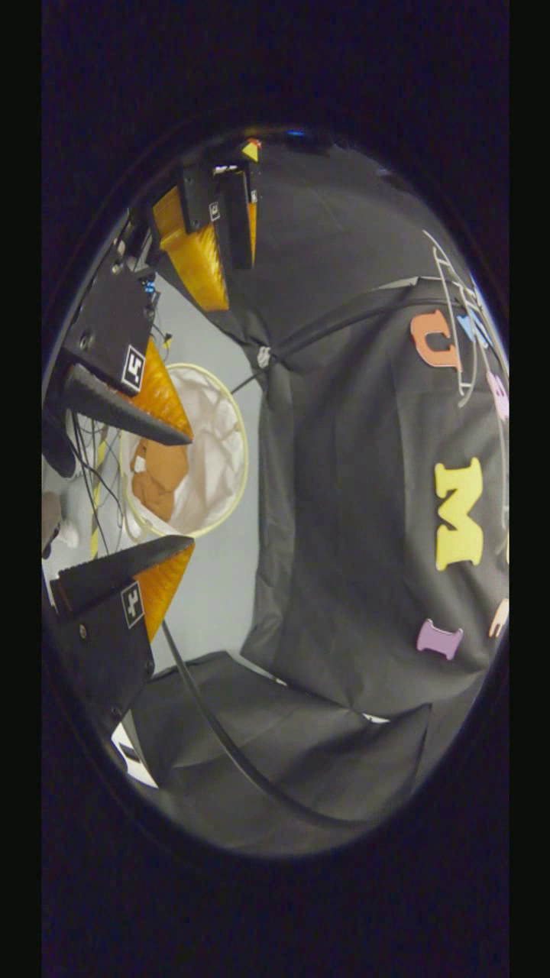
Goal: Grasp the clothes on the hanger with both hands and then place them into the laundry hamper below.
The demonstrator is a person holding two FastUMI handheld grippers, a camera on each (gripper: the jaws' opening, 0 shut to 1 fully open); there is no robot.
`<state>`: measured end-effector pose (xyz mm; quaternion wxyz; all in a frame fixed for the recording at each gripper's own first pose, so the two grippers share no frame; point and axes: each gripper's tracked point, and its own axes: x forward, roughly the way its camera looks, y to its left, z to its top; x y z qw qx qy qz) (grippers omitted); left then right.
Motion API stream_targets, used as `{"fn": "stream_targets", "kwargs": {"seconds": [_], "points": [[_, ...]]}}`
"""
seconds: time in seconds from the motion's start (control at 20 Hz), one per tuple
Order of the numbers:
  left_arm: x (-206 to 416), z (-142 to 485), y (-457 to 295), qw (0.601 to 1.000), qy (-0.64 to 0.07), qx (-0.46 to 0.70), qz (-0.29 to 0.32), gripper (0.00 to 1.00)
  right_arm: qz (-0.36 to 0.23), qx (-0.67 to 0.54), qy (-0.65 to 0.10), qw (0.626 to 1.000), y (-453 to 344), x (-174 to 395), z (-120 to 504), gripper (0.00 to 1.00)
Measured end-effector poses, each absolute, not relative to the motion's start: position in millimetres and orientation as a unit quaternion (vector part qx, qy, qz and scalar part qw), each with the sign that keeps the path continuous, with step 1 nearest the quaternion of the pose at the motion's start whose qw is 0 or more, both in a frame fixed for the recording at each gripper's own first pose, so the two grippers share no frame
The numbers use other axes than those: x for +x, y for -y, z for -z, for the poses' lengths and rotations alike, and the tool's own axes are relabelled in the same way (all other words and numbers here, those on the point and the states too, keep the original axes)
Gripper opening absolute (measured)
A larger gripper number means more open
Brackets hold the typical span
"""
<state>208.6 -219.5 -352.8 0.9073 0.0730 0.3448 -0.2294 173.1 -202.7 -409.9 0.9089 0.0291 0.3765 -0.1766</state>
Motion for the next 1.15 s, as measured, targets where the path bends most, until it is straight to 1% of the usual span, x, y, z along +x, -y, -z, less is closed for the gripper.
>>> {"fn": "stream_targets", "kwargs": {"seconds": [0.15,0.2,0.25,0.3,0.35,0.45,0.5,0.55,0.65,0.95,1.05,1.15], "points": [[225.8,287.6,241.9,0.930,-0.269,0.083,0.238,0.97,0.168,0.013,-0.305,0.937,202.2,183.9,338.5,0.76],[228.9,264.3,249.0,0.935,-0.247,0.082,0.239,1.00,0.165,0.004,-0.281,0.945,204.4,183.5,316.0,0.80],[229.8,245.1,254.6,0.941,-0.227,0.078,0.239,0.97,0.164,-0.002,-0.258,0.952,204.3,181.8,289.6,0.78],[228.9,228.2,259.8,0.945,-0.211,0.072,0.240,0.97,0.160,-0.008,-0.236,0.959,202.1,180.2,263.5,0.80],[226.3,207.7,264.5,0.949,-0.194,0.068,0.238,1.00,0.158,-0.013,-0.216,0.964,200.9,175.2,238.6,0.80],[222.8,167.9,272.1,0.956,-0.159,0.062,0.237,0.93,0.150,-0.014,-0.181,0.972,197.2,155.1,187.2,0.93],[220.8,146.7,274.8,0.960,-0.140,0.060,0.236,1.00,0.149,-0.014,-0.165,0.975,199.1,148.3,168.1,1.00],[216.7,122.7,279.5,0.962,-0.122,0.058,0.236,0.94,0.143,-0.012,-0.150,0.978,197.0,142.5,151.7,1.00],[212.3,90.7,278.6,0.967,-0.095,0.049,0.229,0.94,0.133,-0.009,-0.128,0.983,194.5,138.1,126.8,0.99],[180.1,17.7,276.2,0.981,-0.027,0.028,0.192,0.94,0.130,-0.011,-0.081,0.988,206.4,88.4,71.9,1.00],[169.9,10.4,271.1,0.984,-0.019,0.024,0.176,0.94,0.136,-0.022,-0.065,0.988,214.7,71.4,57.2,1.00],[155.1,5.9,263.3,0.988,-0.007,0.024,0.151,0.94,0.131,-0.028,-0.051,0.990,214.3,59.0,53.0,1.00]]}}
